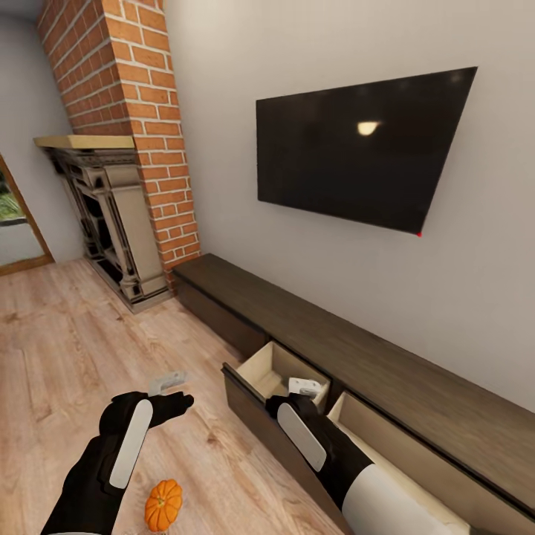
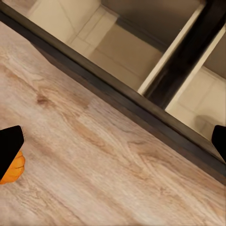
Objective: Place each of the two pumpkins and all three candles from the living room inside a cabinet in the living room (use any cabinet), then make sure every cabinet is closed, and position the cauldron so it is next to a table in the living room.
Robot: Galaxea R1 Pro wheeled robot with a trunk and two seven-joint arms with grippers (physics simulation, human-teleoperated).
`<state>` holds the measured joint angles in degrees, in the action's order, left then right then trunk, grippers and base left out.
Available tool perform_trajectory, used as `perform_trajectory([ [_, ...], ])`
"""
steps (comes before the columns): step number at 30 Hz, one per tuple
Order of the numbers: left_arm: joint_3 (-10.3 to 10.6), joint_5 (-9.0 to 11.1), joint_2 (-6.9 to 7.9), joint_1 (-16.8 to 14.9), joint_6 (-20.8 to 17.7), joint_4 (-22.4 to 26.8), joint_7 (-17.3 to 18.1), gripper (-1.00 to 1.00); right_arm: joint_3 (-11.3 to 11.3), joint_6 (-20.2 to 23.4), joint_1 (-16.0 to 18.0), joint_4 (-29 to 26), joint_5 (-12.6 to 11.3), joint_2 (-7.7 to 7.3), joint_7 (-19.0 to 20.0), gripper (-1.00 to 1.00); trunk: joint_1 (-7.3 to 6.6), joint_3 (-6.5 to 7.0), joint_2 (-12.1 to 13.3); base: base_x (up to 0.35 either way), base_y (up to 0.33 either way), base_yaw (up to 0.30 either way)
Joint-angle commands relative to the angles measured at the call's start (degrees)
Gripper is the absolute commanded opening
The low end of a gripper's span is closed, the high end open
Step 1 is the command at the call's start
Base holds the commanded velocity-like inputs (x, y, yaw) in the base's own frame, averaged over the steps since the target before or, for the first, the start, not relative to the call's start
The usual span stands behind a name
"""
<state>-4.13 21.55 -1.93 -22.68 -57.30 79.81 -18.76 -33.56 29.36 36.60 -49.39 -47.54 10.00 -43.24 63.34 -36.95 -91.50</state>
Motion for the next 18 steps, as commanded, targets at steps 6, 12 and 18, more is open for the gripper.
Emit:
perform_trajectory([
  [6,-0.1,0.0,0.0,0.0,0.0,0.0,0.0,1.0,0.0,0.0,0.0,0.0,0.0,0.0,0.0,1.0,0.0,0.51,0.0,0.0,0.0,0.15],
  [12,-0.7,0.0,0.0,0.0,0.0,0.0,0.0,1.0,0.0,0.0,0.0,0.0,0.0,0.0,0.0,1.0,0.0,1.03,0.0,0.0,0.0,0.11],
  [18,-1.1,0.0,0.0,0.0,0.0,0.0,0.0,1.0,0.0,0.0,0.0,0.0,0.0,0.0,0.0,1.0,0.0,1.57,0.0,0.0,0.0,0.093],
])
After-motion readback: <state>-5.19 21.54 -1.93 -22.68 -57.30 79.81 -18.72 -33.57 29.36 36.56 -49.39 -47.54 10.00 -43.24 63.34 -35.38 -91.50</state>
